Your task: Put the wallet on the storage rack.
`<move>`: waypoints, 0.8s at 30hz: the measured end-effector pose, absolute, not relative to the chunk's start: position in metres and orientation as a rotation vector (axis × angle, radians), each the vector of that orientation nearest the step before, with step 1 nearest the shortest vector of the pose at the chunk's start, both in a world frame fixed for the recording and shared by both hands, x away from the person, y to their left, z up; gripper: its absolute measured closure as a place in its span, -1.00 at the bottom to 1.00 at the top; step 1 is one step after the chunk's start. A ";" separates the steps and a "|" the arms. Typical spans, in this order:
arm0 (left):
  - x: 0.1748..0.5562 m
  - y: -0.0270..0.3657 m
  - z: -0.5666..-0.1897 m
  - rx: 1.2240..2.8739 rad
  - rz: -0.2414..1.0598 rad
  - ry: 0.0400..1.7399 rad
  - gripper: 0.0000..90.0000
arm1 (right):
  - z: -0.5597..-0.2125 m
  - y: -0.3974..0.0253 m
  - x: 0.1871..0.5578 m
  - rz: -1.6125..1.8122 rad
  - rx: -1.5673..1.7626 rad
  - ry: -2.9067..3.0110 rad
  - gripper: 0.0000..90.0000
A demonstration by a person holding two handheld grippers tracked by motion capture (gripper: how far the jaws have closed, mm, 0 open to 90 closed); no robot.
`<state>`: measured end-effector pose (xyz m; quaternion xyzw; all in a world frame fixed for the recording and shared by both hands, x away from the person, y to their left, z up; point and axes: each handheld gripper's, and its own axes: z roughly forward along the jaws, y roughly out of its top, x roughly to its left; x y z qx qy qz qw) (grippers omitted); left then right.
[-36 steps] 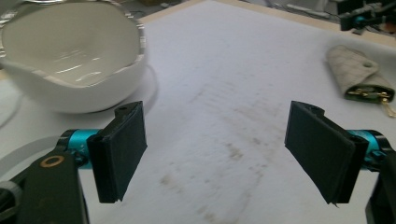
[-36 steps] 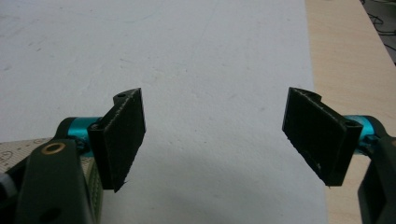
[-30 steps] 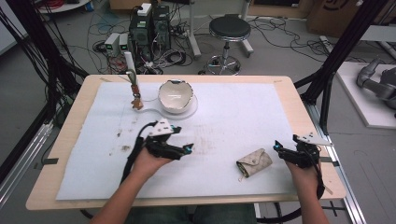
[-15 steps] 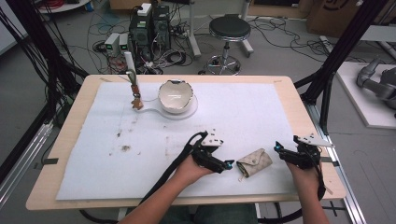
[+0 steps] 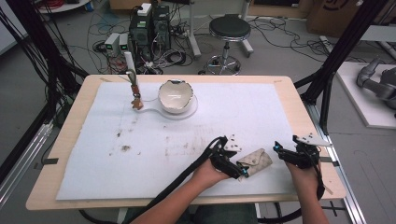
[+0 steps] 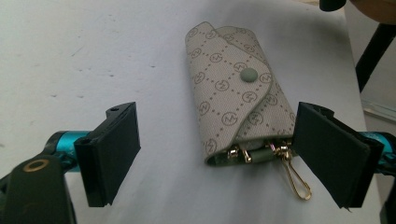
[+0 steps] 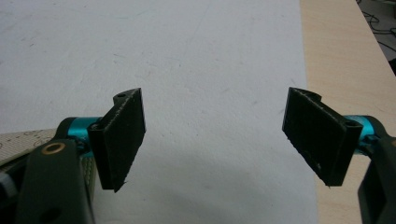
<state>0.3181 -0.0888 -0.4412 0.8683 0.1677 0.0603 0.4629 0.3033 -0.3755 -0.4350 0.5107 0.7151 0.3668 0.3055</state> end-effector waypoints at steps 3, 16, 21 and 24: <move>0.318 -0.099 -0.443 2.146 0.136 0.400 -0.67 | -0.435 -0.376 0.303 0.967 1.355 1.888 -0.52; 0.312 -0.127 -0.454 2.287 0.170 0.354 -0.62 | -0.436 -0.373 0.305 0.962 1.349 1.900 -0.52; 0.309 -0.124 -0.454 2.275 0.151 0.317 -0.41 | -0.436 -0.372 0.305 0.960 1.346 1.906 -0.52; 0.308 -0.123 -0.454 2.264 0.148 0.315 -0.27 | -0.436 -0.372 0.304 0.962 1.343 1.903 -0.52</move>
